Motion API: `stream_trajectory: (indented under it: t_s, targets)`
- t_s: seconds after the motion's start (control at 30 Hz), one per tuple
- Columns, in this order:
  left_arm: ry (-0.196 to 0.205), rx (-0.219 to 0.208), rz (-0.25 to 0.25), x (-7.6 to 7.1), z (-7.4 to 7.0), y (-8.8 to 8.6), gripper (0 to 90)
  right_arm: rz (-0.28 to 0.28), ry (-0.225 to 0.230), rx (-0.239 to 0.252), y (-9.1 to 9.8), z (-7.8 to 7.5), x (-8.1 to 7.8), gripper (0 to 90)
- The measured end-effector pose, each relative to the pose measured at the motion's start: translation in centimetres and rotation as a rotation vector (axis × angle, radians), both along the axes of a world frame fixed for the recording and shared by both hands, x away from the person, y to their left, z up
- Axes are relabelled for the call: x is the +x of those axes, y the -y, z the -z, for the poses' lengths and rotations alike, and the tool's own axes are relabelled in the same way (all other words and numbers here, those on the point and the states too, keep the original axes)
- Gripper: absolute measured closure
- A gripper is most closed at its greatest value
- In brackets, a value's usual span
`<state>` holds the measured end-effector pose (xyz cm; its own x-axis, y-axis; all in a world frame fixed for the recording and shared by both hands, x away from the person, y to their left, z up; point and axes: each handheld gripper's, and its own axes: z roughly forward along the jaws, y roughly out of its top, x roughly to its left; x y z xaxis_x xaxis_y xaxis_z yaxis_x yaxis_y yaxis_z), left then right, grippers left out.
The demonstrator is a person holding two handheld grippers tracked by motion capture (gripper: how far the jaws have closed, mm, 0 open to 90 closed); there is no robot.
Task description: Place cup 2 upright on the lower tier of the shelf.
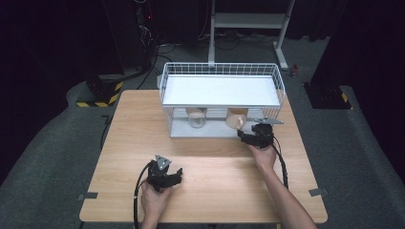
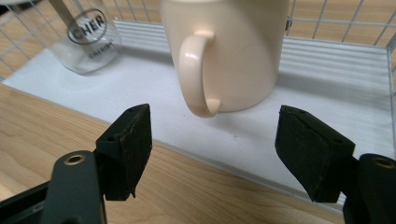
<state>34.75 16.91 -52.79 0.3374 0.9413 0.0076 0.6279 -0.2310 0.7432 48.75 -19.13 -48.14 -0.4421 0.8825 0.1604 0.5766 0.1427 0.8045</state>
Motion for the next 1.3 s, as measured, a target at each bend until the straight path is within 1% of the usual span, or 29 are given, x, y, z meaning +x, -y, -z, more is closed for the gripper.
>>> stream_trajectory:
  t_s: [0.17, 0.23, 0.43, 0.53, 0.8, 1.03, 1.3]
  targets:
    - [0.0, 0.001, 0.0, 0.0, 0.0, 0.0, 23.3, -0.007, 0.034, 0.006, 0.6, -0.8, -0.7, 28.0]
    - [0.0, 0.0, 0.0, 0.0, 0.0, 0.0, 23.3, -0.003, 0.029, 0.021, 0.9, -0.9, -1.1, 28.1]
    - [0.0, 0.001, 0.0, 0.0, 0.0, 0.0, 23.3, -0.014, 0.048, 0.01, 1.6, -1.4, -2.2, 28.2]
    - [0.0, 0.001, 0.0, 0.0, 0.0, 0.0, 23.3, -0.015, 0.053, 0.026, 2.0, -1.7, -2.7, 28.3]
    - [0.0, 0.0, 0.0, 0.0, 0.0, 0.0, 23.3, -0.027, 0.085, 0.035, 3.2, -2.7, -4.0, 28.7]
    - [0.0, 0.0, 0.0, 0.0, 0.0, 0.0, 23.3, -0.015, 0.081, 0.062, 4.3, -2.7, -4.9, 29.4]
    - [0.0, 0.0, 0.0, 0.0, 0.0, 0.0, 23.3, -0.01, 0.089, 0.074, 5.3, -2.6, -5.8, 29.6]
